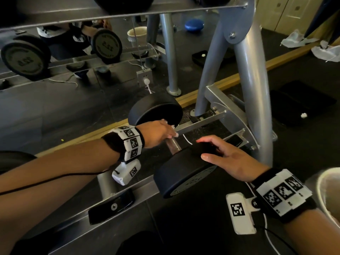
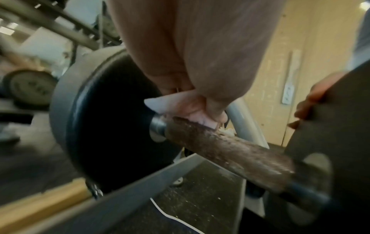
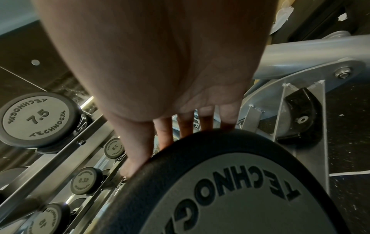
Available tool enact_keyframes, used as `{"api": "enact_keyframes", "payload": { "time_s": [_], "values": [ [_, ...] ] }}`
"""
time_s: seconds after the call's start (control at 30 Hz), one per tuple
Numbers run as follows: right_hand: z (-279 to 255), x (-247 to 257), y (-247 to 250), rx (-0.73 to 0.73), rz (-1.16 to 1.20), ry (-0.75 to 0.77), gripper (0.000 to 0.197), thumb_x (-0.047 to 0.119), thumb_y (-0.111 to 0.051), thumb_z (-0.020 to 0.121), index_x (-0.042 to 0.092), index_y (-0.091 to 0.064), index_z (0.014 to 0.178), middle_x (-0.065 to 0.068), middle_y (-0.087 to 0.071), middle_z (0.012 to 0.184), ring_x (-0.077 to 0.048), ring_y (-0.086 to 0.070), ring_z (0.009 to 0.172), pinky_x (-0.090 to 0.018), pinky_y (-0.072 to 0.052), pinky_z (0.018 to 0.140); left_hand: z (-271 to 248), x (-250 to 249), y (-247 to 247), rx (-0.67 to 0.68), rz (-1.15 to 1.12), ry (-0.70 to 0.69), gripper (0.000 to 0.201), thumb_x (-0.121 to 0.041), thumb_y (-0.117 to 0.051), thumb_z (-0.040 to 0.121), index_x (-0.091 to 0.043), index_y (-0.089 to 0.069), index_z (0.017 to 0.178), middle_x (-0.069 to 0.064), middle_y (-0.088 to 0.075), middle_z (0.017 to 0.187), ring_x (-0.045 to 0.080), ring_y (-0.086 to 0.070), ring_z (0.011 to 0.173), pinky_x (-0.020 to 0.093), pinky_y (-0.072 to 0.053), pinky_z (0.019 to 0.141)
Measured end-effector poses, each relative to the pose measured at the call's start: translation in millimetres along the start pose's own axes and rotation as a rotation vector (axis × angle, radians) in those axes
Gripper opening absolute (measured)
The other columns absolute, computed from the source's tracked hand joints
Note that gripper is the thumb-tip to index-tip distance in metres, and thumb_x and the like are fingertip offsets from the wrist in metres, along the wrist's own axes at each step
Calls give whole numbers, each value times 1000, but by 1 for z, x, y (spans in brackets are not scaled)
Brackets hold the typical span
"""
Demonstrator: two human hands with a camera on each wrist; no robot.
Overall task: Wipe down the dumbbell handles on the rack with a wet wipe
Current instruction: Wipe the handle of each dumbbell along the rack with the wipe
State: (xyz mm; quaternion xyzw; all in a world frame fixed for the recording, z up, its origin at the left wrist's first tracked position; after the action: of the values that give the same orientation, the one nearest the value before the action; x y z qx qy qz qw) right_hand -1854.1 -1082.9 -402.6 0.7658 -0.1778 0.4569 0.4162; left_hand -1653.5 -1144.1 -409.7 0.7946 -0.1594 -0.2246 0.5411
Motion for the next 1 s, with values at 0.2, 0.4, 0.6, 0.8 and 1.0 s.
{"api": "enact_keyframes", "payload": {
  "time_s": [0.2,0.4,0.6,0.8,1.0],
  "values": [
    [1,-2,-1,-5,-2,-13,44,53,-59,87,53,-43,129,15,-50,133,-7,-49,123,-44,-42,108,-25,-15,-14,-33,-192,-152,42,-15,-50,103,-31,-54,142,-14,-42,154,-10,-22,139,28,-16,124],
    [1,-2,-1,-6,14,-26,46,51,-59,87,50,-44,130,13,-50,134,-10,-48,125,-41,-42,107,-10,0,-3,-149,-78,-24,49,-7,-52,100,-24,-50,146,-1,-42,156,17,-29,149,35,-18,124],
    [0,-3,-1,-10,9,-26,51,57,-57,84,50,-42,132,14,-48,136,-8,-46,125,-33,-42,102,-25,-17,-30,-70,-232,-235,46,-17,-52,101,-34,-51,144,-18,-34,158,-16,-12,144,11,1,118],
    [-1,-2,-2,-16,13,-20,56,63,-54,77,51,-43,130,15,-49,132,-3,-48,120,-26,-42,94,-20,18,-11,-168,-103,-8,56,-10,-47,103,-27,-30,153,-6,-25,163,13,-12,154,34,-7,126],
    [0,0,-2,-9,-6,-25,54,63,-55,76,52,-45,128,15,-50,131,-6,-50,120,-30,-43,96,-46,-26,-29,-64,-285,-146,46,-16,-49,104,-32,-46,147,-11,-41,156,9,-30,148,40,-22,124]
  ]
}}
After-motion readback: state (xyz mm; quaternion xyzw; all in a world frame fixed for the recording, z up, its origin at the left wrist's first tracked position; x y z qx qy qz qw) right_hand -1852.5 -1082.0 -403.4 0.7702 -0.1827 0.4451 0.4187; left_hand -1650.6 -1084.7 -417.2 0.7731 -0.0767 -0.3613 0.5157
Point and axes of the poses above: each hand's wrist, its own z-axis towards the middle knuckle, its own y-axis out of the back of the hand, x = y × z, the point moved 7 cm from there along z, towards the middle knuckle
